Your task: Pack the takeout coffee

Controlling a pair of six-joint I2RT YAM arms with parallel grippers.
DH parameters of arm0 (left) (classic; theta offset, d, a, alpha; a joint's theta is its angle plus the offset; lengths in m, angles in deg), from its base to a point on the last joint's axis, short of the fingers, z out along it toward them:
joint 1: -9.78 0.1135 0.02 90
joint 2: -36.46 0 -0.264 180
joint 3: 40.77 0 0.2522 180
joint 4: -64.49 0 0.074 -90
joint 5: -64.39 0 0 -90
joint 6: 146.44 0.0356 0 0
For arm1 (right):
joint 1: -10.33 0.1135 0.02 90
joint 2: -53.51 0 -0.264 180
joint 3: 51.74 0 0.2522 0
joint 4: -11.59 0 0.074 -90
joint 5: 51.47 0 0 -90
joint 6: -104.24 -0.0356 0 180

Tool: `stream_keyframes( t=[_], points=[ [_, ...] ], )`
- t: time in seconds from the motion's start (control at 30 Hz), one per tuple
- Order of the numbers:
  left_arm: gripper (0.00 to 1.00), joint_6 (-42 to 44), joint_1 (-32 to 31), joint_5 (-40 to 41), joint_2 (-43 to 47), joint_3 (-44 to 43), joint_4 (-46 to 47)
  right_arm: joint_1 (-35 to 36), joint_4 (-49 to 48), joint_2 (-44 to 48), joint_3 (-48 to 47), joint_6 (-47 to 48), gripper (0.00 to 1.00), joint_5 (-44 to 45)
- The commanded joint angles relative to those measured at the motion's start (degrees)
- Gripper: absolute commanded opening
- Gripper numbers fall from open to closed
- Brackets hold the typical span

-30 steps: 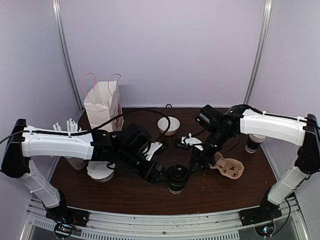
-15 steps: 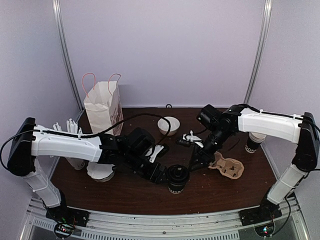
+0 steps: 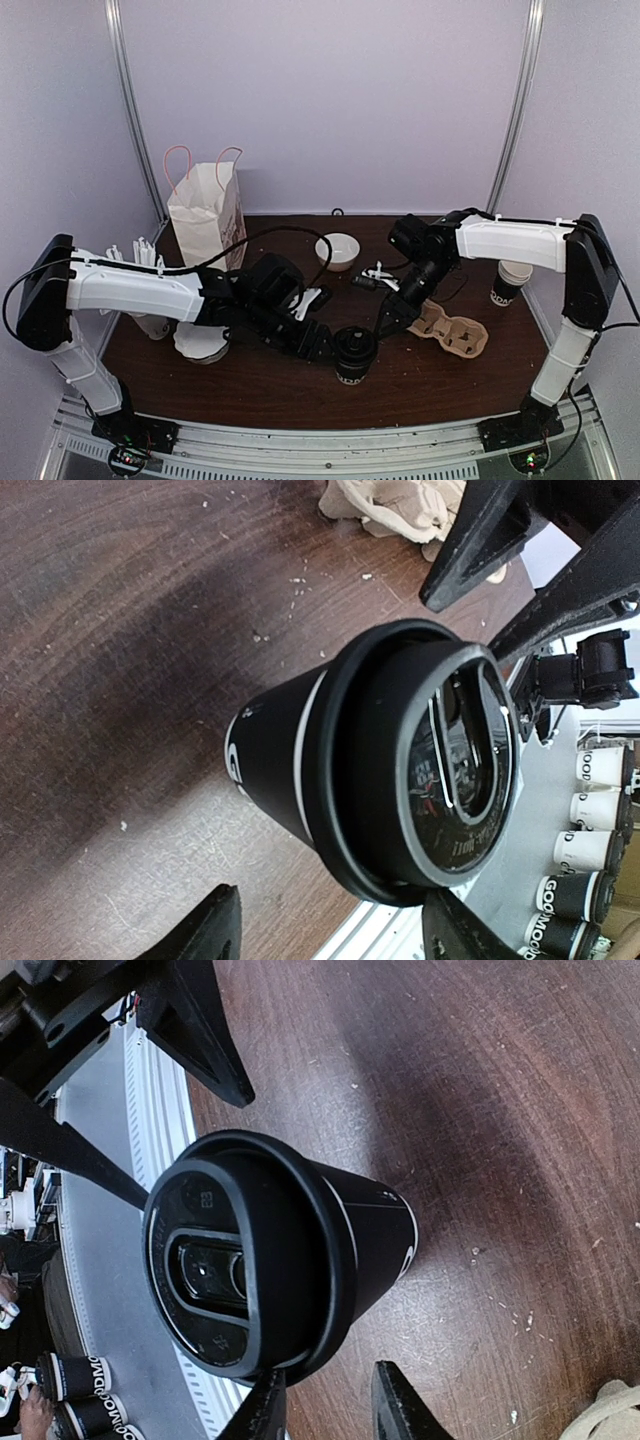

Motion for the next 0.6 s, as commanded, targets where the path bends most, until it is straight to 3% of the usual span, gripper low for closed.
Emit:
stream_keyframes(
  t=[0.0, 0.57],
  points=[
    [0.65, -1.21, 0.96, -0.48, -2.20, 0.79, 1.07, 0.32, 0.62, -1.53, -1.58, -0.89, 0.32, -2.59],
    [0.57, 0.86, 3.93, 0.08, -11.07, 1.67, -8.31, -0.86, 2.59, -6.51, -3.73, -2.27, 0.36, -4.97]
  ],
)
